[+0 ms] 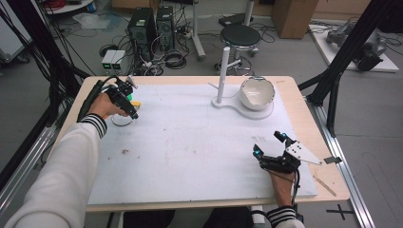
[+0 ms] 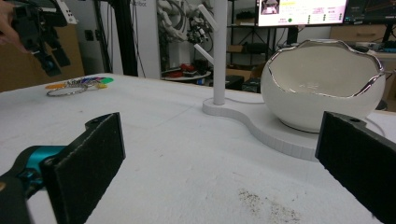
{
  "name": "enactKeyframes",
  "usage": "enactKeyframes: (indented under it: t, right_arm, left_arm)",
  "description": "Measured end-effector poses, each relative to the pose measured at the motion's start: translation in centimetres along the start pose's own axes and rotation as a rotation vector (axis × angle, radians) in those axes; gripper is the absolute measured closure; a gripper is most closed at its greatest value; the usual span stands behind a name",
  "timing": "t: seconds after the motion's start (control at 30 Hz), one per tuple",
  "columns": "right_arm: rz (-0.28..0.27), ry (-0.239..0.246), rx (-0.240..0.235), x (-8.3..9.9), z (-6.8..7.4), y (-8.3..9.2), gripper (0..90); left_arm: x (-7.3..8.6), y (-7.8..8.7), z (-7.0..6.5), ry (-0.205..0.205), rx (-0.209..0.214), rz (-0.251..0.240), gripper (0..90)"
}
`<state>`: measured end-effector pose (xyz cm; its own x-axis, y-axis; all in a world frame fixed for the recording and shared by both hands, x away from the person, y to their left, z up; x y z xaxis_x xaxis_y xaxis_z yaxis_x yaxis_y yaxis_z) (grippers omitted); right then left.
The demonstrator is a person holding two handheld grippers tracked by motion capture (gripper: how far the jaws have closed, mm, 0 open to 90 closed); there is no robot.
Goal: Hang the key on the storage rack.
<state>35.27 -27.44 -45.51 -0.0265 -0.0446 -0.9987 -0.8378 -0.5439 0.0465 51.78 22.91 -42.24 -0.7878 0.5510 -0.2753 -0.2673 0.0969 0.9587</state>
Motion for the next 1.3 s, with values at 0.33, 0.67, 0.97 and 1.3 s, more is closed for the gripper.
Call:
enactKeyframes:
  t: [0.33, 0.67, 0.97, 1.3]
  right_arm:
    - [-0.001, 0.002, -0.002, 0.0, 0.0, 0.0, 0.9]
    - [-0.001, 0.002, -0.001, 0.0, -0.1, 0.0, 0.9]
    - [0.001, 0.000, -0.003, 0.0, 0.0, 0.0, 1.0]
    - [0.004, -0.004, -0.004, 0.0, 0.0, 0.0, 0.9]
  left_arm:
    - [0.3, -1.4, -0.4, 0.044, 0.026, 0.086, 33.2]
    - [0.7, -2.4, -0.5, 0.072, 0.054, 0.143, 49.3]
    - [0.8, -3.0, -0.8, 0.092, 0.036, 0.189, 55.0]
    - [0.8, -3.2, -0.8, 0.113, 0.033, 0.205, 60.9]
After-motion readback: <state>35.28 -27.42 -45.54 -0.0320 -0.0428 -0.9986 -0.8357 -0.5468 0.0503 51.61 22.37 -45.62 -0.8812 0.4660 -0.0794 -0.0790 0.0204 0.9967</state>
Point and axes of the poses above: each handheld gripper's, and its own axes: y roughly backward along the jaws, x roughly out of its underside, z roughly to its left, the point moved 6 cm from there along -y, roughly forward along the jaws, and after that the axes turned 3 degrees about y, right-handed, at the moved point
